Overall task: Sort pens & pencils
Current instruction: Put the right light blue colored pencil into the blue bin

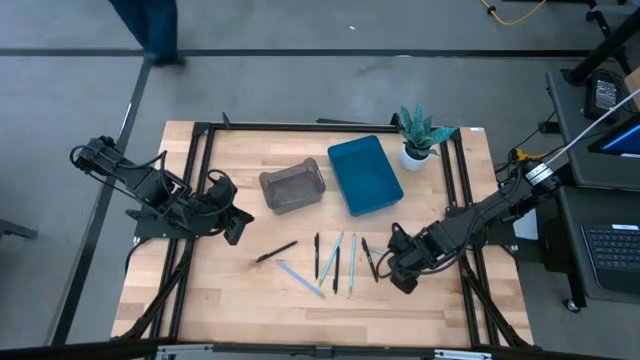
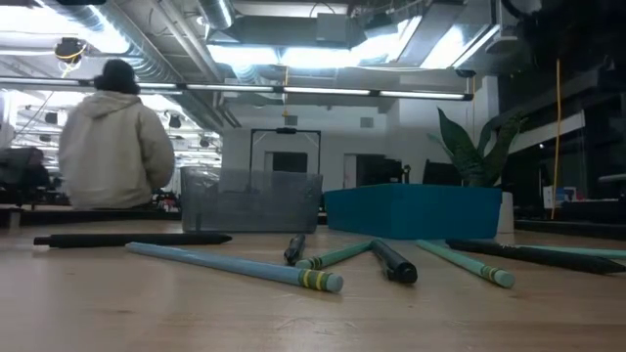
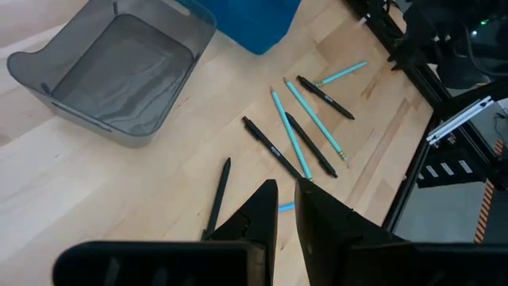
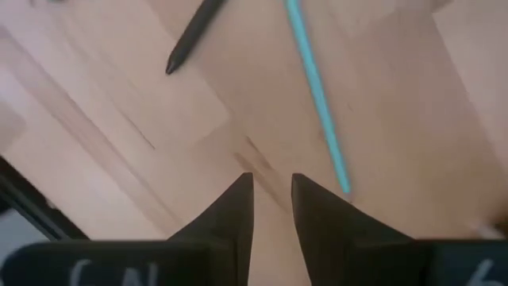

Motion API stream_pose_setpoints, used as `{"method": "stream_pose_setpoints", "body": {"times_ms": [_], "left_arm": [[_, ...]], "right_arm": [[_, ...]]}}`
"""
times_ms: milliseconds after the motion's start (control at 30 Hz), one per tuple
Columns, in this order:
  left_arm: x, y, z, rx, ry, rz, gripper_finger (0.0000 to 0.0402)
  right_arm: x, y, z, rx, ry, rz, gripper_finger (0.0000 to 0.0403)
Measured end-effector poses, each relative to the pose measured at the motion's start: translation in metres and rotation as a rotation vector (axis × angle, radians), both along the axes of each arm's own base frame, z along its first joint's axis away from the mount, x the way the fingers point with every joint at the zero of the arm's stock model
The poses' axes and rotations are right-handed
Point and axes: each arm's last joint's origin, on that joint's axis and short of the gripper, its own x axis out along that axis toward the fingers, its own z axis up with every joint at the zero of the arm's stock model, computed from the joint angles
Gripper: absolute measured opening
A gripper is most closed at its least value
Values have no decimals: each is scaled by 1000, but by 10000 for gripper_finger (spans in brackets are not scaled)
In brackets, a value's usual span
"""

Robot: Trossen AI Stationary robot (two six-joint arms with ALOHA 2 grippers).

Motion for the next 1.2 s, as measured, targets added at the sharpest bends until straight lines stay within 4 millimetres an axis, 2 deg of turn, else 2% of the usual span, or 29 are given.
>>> {"method": "stream_pose_setpoints", "body": {"times_ms": [167, 367, 533, 867, 1033, 1200], "left_arm": [[0, 0, 0, 0, 0, 0, 41], [0, 0, 0, 0, -1, 1, 41], [0, 0, 0, -4, -2, 4, 41], [0, 0, 0, -13, -3, 15, 41], [0, 0, 0, -13, -4, 15, 41], [0, 0, 0, -13, -3, 15, 41]], "right_arm": [[1, -1, 0, -50, -35, 136, 90], [1, -4, -6, -98, -62, 210, 90], [-2, -5, -25, -74, -72, 214, 90], [-6, -7, -47, -33, -92, 219, 90], [-7, -7, -50, -6, -89, 222, 94], [-7, -7, -50, -13, -93, 224, 121]]}}
